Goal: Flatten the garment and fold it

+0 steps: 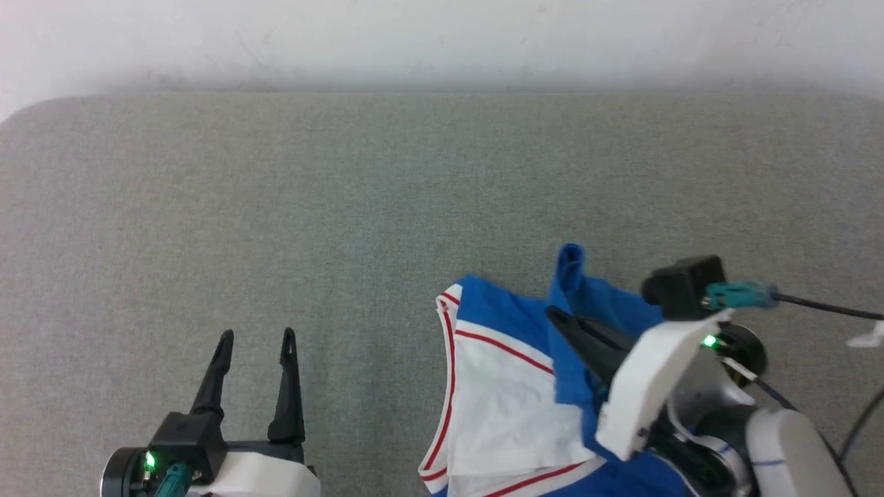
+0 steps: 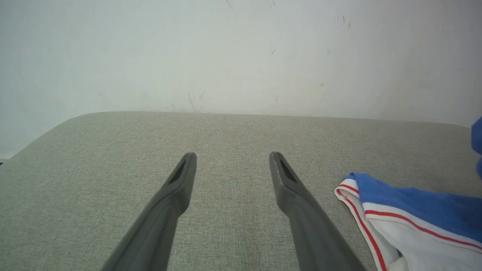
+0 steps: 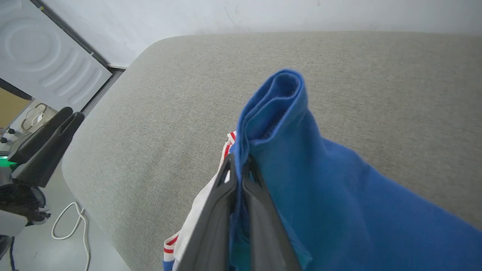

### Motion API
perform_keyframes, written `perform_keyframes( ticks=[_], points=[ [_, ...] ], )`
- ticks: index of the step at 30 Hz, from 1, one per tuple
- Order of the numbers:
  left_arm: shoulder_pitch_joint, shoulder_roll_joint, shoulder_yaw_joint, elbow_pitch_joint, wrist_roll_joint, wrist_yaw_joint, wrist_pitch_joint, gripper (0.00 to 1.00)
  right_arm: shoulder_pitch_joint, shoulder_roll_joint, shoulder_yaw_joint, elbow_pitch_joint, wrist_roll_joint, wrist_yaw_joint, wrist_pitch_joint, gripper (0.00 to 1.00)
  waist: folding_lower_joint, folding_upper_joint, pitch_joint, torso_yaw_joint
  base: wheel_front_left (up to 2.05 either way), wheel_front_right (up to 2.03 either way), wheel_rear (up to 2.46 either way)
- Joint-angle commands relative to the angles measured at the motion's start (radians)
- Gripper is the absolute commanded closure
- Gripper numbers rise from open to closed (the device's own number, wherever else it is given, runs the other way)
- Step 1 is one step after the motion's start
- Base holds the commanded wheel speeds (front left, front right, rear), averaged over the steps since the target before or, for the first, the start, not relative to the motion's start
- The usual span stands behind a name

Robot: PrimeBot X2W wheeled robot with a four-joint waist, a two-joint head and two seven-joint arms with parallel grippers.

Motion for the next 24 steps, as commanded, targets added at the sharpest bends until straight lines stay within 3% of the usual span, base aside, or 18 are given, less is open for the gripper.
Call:
perform_keyframes(
  ticks=[1, 8, 15, 16, 17, 20, 24],
  points=[
    [-0.021, -0.009, -0.001, 0.006, -0.006, -0.005, -0.004, 0.0, -0.039, 0.008, 0.033, 0.022, 0.002, -0.001, 0.0, 1.0, 0.0, 0.0, 0.02, 0.022, 0.0, 0.0, 0.0],
    [-0.041, -0.034, -0.011, 0.023, -0.012, -0.016, -0.007, 0.0, -0.099, 0.018, 0.078, 0.142, -0.045, -0.001, -0.007, 1.0, 0.0, 0.0, 0.044, 0.069, 0.0, 0.0, 0.0],
    [-0.052, -0.057, -0.016, 0.054, -0.014, -0.03, -0.011, 0.0, -0.129, 0.019, 0.129, 0.363, -0.082, -0.001, -0.021, 1.0, 0.0, 0.0, 0.047, 0.101, 0.0, 0.0, 0.0],
    [-0.054, -0.061, -0.017, 0.058, -0.016, -0.034, -0.011, 0.0, -0.131, 0.019, 0.133, 0.395, -0.095, -0.001, -0.03, 0.58, 0.0, 0.0, 0.046, 0.104, 0.0, 0.0, 0.0],
    [-0.058, -0.064, -0.018, 0.062, -0.017, -0.037, -0.011, 0.0, -0.136, 0.019, 0.136, 0.425, -0.11, -0.001, -0.043, 0.0, 0.0, 0.0, 0.045, 0.107, 0.0, 0.0, 0.0],
    [-0.069, -0.072, -0.021, 0.075, -0.016, -0.045, -0.012, 0.0, -0.154, 0.019, 0.151, 0.476, -0.12, -0.001, -0.088, 0.0, 0.0, 0.0, 0.043, 0.108, 0.0, 0.0, 0.0],
    [-0.065, -0.075, -0.013, 0.083, -0.018, -0.046, -0.013, 0.0, -0.171, 0.019, 0.171, 0.437, -0.091, -0.001, -0.099, 0.0, 0.0, 0.0, 0.037, 0.08, 0.0, 0.0, 0.0]
  ],
)
